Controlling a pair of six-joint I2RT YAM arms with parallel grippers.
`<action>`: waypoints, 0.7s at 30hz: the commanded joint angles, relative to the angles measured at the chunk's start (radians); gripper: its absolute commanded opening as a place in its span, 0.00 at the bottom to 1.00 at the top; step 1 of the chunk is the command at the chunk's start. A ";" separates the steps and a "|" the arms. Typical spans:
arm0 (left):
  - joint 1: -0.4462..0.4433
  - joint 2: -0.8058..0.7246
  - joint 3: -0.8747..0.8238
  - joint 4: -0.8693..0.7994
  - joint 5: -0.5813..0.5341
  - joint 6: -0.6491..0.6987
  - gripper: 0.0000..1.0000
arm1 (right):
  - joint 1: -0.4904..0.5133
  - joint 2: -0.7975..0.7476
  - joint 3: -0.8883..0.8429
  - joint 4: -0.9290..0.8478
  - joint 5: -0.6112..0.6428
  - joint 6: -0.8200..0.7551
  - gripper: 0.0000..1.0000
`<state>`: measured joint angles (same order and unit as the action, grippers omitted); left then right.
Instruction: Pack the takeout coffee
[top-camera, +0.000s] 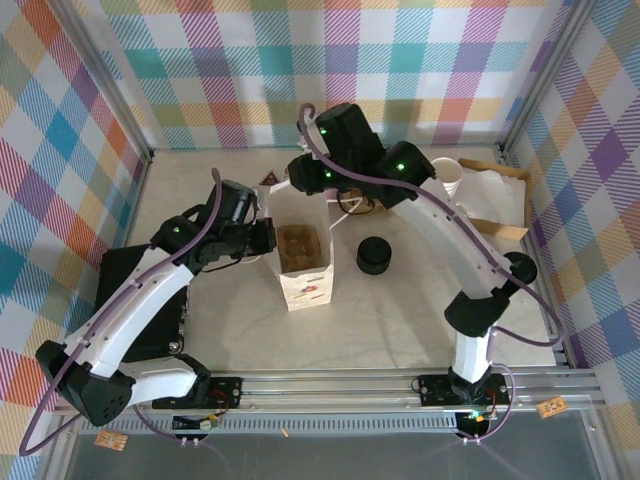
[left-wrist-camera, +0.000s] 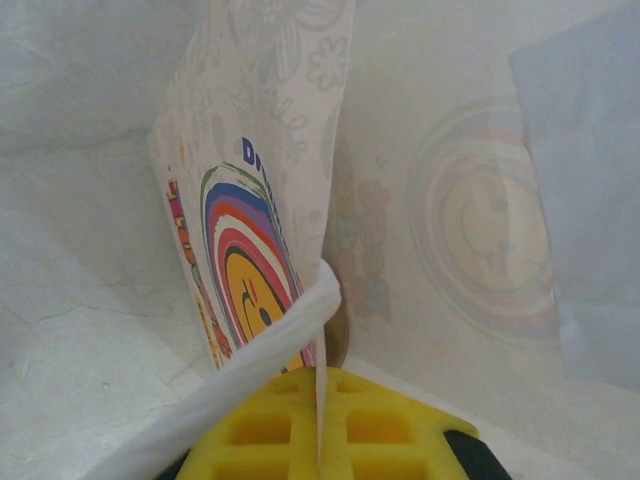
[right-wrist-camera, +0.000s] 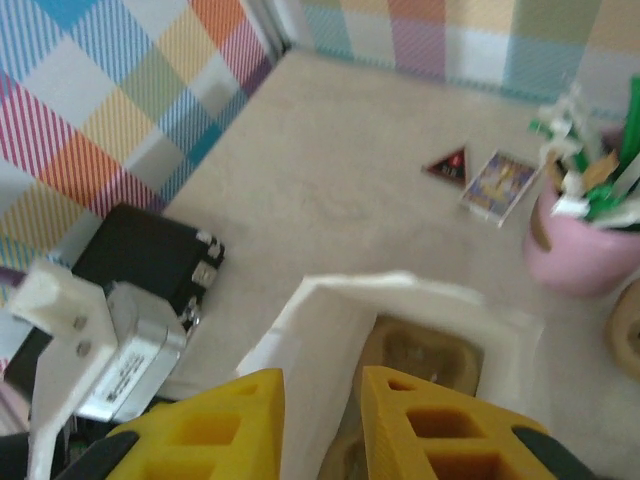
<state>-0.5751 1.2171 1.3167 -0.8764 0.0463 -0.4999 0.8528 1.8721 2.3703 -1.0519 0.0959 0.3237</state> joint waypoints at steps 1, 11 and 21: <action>-0.010 0.011 0.028 0.003 -0.018 -0.093 0.00 | 0.016 0.069 0.082 -0.188 -0.062 0.062 0.25; -0.010 -0.022 -0.041 0.060 -0.024 -0.176 0.00 | 0.021 0.263 0.204 -0.316 -0.093 0.150 0.14; -0.008 -0.037 -0.103 0.095 -0.014 -0.211 0.00 | 0.026 0.403 0.198 -0.311 -0.154 0.139 0.10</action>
<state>-0.5751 1.1915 1.2388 -0.8001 0.0326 -0.6865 0.8707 2.2425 2.5454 -1.3502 -0.0059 0.4580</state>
